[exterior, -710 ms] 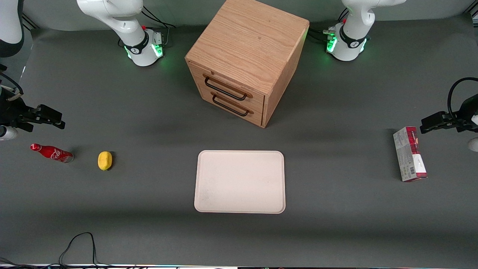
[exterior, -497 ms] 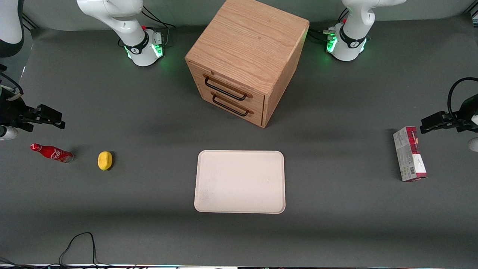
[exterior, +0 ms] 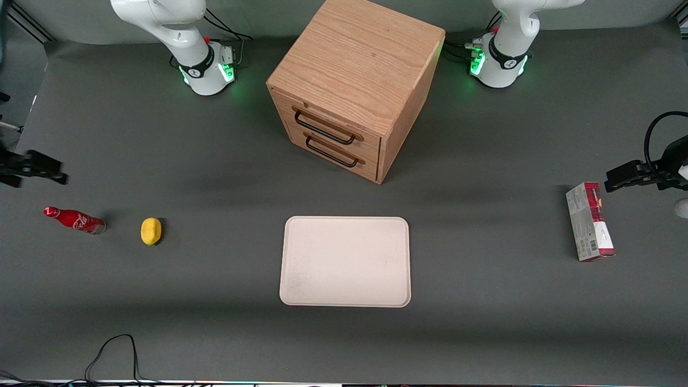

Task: Place coke bottle on tray
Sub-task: 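Move the right gripper down toward the red Coca-Cola bottle, then close the right gripper around the bottle's neck, then lift the bottle off the table with the right gripper, then carry the bottle over the cream tray and lower it onto it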

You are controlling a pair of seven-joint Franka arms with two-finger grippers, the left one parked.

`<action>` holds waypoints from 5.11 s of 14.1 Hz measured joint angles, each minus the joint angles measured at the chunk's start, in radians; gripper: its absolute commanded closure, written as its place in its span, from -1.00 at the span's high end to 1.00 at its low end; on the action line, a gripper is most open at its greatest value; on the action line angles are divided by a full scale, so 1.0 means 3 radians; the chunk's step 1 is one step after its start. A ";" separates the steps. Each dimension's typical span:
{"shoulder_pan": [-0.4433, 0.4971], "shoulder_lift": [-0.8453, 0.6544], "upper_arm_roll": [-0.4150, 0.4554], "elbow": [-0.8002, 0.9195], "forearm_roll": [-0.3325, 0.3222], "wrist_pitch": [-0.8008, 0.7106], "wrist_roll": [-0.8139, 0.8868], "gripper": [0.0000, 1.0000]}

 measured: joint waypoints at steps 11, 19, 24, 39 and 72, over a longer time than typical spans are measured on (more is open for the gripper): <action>-0.0095 0.0283 -0.1012 -0.0157 0.0332 0.0447 -0.1222 1.00; -0.0249 0.0632 -0.1020 -0.0888 0.0782 0.1388 -0.1710 1.00; -0.0267 0.0905 -0.1007 -0.0896 0.0917 0.1659 -0.1802 1.00; -0.0212 0.1040 -0.0971 -0.1137 0.1097 0.1981 -0.1868 -0.18; 0.0982 0.0948 -0.0859 0.1755 0.0700 -0.0889 -0.0870 -1.00</action>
